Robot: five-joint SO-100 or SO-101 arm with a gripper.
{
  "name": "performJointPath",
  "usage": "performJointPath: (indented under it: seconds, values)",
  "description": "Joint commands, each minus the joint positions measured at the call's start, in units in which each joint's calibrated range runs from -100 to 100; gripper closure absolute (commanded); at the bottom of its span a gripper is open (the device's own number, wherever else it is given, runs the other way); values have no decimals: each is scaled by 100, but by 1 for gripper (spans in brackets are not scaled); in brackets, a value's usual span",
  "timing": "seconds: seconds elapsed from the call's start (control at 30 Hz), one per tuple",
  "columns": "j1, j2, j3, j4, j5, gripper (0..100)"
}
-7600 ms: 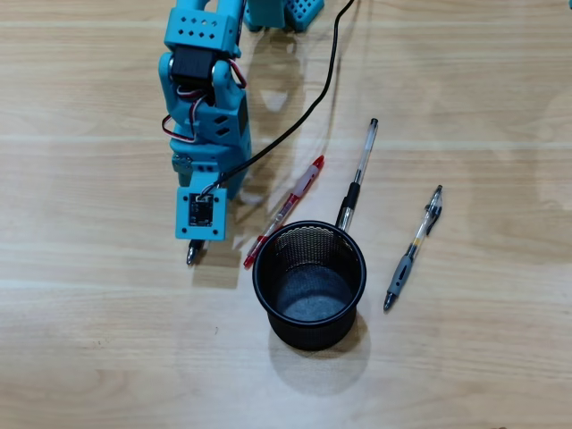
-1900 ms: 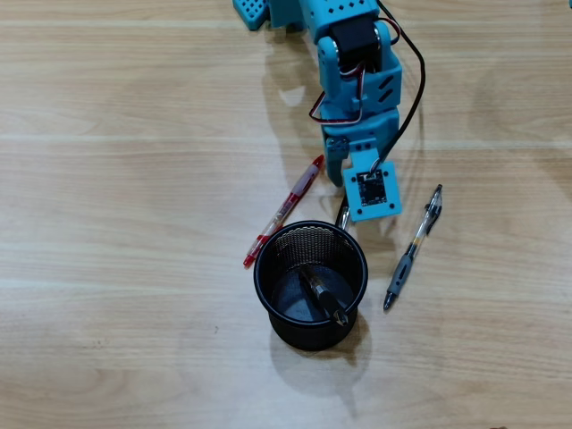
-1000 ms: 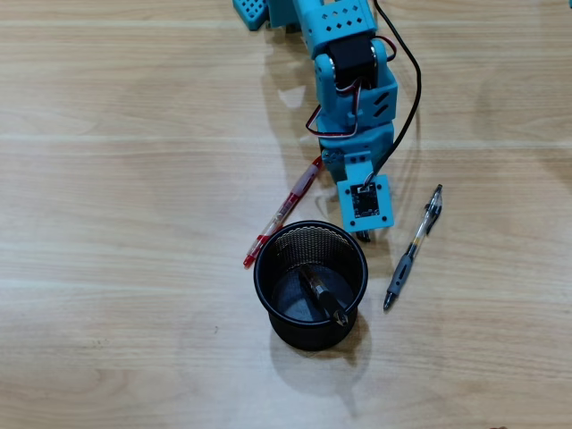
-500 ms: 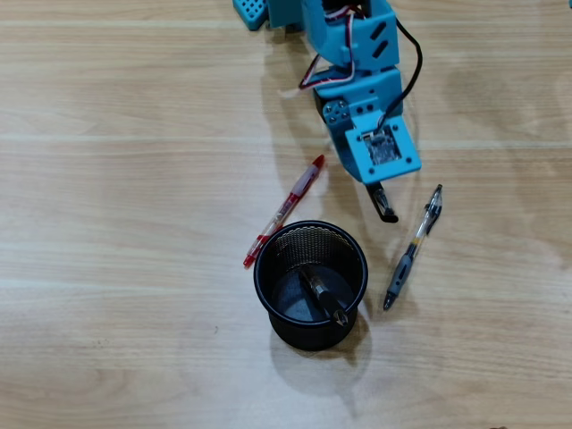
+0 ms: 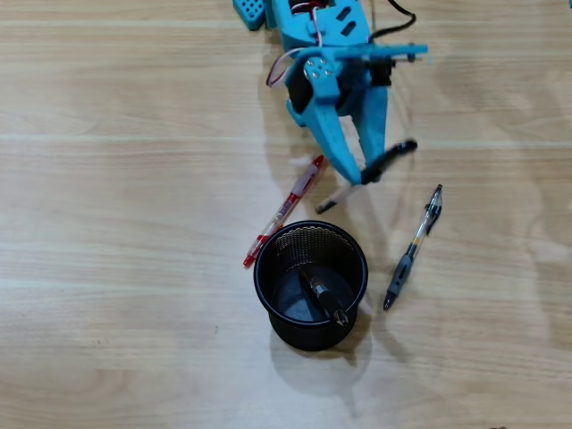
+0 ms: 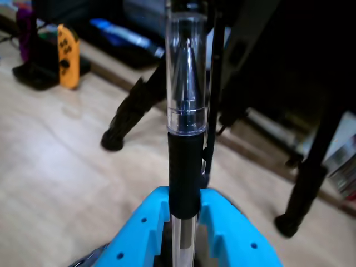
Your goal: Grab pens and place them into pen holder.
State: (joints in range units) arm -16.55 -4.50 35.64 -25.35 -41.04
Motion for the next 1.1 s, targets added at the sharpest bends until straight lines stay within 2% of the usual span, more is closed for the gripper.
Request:
performJointPath:
  seconds: [0.0, 0.33, 0.67, 0.77, 0.97, 1.07]
  values:
    - [198, -378, -8, -1206, 312, 97]
    - [616, 513, -1856, 85, 291, 98]
    - [571, 1865, -2956, 25, 251, 97]
    - [598, 2067, -2920, 16, 37, 98]
    - [607, 2260, -2929, 16, -19, 97]
    - [643, 2310, -2920, 16, -328, 98]
